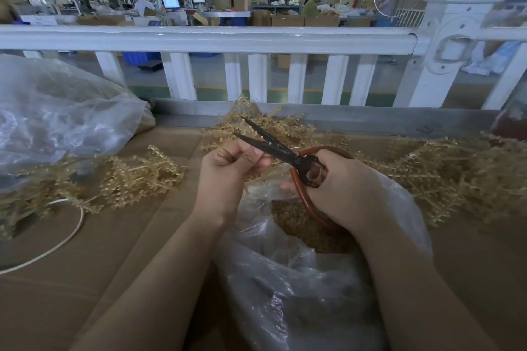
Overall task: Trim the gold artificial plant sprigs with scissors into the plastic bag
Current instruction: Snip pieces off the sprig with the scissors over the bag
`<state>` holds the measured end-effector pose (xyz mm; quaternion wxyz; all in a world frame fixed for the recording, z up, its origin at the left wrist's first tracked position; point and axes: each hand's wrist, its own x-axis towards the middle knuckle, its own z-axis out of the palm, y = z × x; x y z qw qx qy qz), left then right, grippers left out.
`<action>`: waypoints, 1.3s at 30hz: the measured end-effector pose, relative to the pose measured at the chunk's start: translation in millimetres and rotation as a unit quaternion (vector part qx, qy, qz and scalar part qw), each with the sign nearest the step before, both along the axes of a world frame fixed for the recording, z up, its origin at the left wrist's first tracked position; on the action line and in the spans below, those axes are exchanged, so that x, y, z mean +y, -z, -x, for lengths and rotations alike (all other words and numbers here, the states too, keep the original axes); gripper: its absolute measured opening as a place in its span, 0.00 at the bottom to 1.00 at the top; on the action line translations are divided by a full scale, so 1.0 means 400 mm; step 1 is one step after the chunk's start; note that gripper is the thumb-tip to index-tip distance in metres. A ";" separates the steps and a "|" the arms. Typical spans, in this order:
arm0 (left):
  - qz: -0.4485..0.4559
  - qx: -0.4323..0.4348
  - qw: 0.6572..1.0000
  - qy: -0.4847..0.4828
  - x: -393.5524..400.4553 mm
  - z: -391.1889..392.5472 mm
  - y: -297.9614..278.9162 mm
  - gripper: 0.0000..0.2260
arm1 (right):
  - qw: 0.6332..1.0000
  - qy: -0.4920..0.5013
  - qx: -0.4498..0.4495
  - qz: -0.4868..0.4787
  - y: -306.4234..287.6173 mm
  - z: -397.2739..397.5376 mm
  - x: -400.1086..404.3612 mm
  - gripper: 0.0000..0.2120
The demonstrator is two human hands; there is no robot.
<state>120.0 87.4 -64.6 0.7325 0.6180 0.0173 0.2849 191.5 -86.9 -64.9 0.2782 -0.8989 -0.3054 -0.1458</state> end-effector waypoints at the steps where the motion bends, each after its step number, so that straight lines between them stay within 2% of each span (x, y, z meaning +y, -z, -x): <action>1: -0.001 0.001 1.000 0.001 0.001 0.000 -0.001 0.15 | 1.000 0.002 -0.008 -0.005 0.002 -0.002 0.000 0.22; 7: -0.001 0.001 1.000 0.000 0.003 0.001 -0.002 0.12 | 0.999 0.009 -0.024 -0.023 0.014 -0.011 -0.001 0.35; 8: -0.010 0.000 1.000 0.003 0.003 0.001 -0.002 0.12 | 0.999 0.010 -0.026 -0.020 0.014 -0.011 -0.001 0.35; 11: -0.034 -0.004 0.999 0.013 -0.002 0.003 -0.001 0.08 | 0.999 0.003 -0.033 -0.011 0.015 -0.011 0.000 0.24; 13: -0.035 -0.002 0.999 0.016 -0.004 0.004 -0.001 0.05 | 0.999 -0.003 -0.040 -0.009 0.017 -0.012 -0.001 0.22; 19: -0.038 -0.005 0.999 0.026 0.000 0.001 0.003 0.08 | 0.998 -0.010 -0.040 -0.039 0.018 -0.012 -0.002 0.31; 24: -0.032 -0.009 0.999 0.036 0.000 -0.002 0.004 0.07 | 0.999 -0.016 -0.031 -0.039 0.017 -0.012 -0.002 0.27; 28: -0.038 -0.004 0.998 0.051 -0.004 -0.004 0.008 0.08 | 0.997 -0.033 0.002 -0.065 0.019 -0.010 0.003 0.29; 32: -0.038 -0.010 0.997 0.066 -0.007 -0.004 0.007 0.03 | 0.997 -0.034 0.016 -0.065 0.018 -0.011 0.003 0.33; 35: -0.033 -0.013 0.997 0.068 -0.007 -0.002 0.004 0.05 | 0.997 -0.029 0.016 -0.068 0.016 -0.014 -0.001 0.37; 39: -0.046 -0.041 0.997 0.046 -0.001 0.001 0.003 0.04 | 0.999 -0.019 0.011 -0.048 0.018 -0.020 -0.006 0.33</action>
